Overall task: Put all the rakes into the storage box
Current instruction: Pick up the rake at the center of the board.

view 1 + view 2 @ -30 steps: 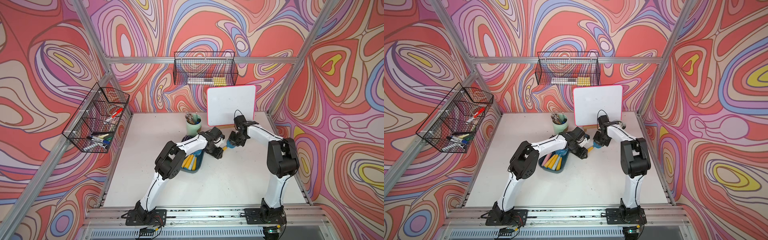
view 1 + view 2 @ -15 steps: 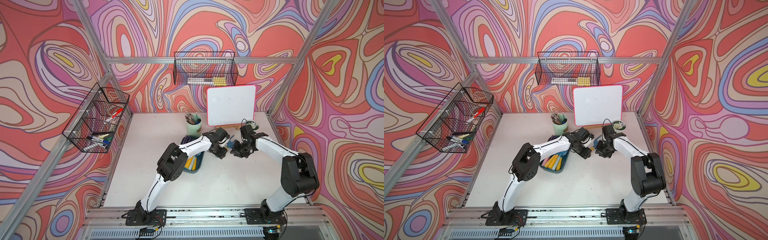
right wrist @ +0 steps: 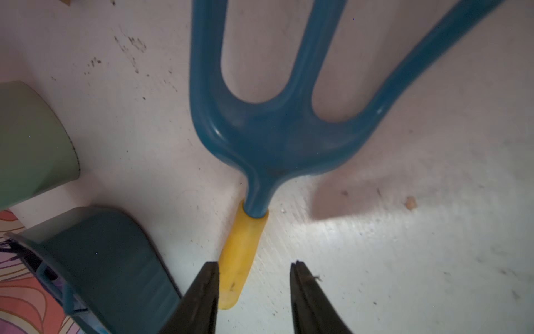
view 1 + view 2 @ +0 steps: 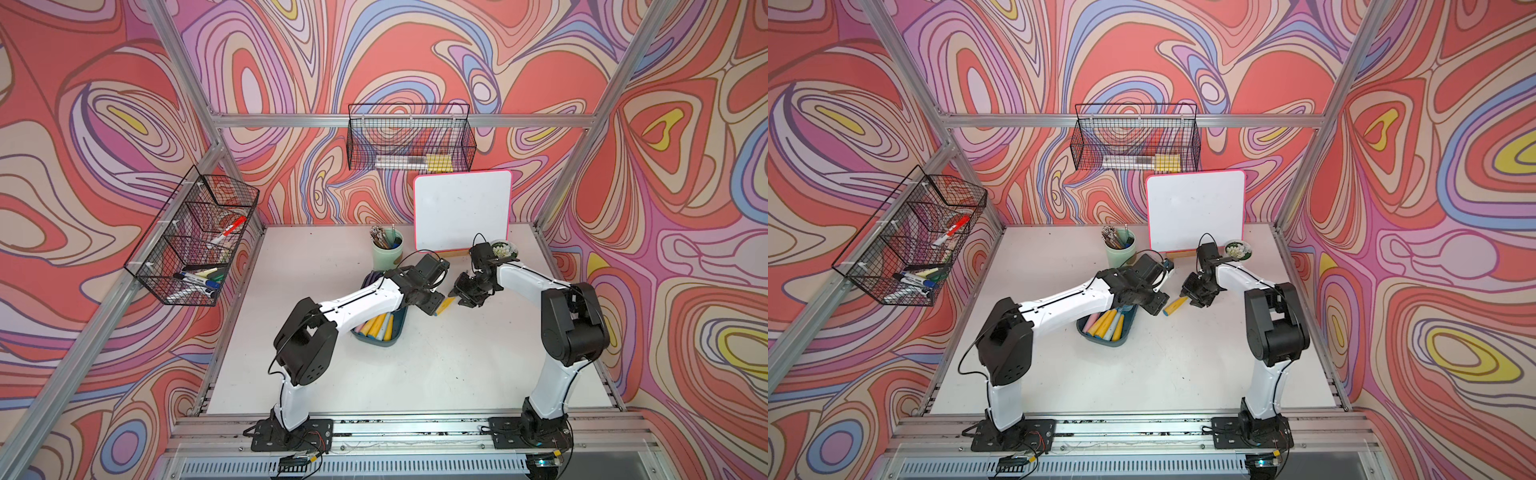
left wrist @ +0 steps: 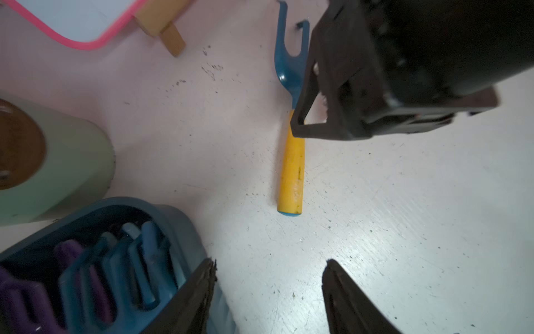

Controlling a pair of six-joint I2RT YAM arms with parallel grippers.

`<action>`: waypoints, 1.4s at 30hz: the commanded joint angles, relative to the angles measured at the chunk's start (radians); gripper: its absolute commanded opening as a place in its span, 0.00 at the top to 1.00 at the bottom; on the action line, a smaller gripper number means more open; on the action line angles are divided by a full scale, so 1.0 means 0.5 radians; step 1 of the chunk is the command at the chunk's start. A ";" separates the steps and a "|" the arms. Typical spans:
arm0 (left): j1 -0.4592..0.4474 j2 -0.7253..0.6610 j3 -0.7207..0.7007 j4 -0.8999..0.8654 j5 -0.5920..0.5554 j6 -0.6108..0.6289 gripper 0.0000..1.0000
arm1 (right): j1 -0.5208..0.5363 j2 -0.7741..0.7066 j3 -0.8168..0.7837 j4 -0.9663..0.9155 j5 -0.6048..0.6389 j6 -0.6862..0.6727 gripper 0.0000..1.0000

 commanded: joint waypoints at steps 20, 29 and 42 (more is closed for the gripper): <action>0.029 -0.145 -0.132 -0.019 0.036 0.272 0.32 | 0.172 0.345 0.303 -0.308 0.284 -0.116 1.00; -0.053 -0.109 -0.161 0.031 0.130 0.347 0.32 | 0.175 0.126 0.412 -0.358 -0.055 -0.103 1.00; -0.071 0.074 -0.008 0.079 0.153 0.323 0.26 | 0.230 0.036 0.497 -0.421 -0.157 -0.082 1.00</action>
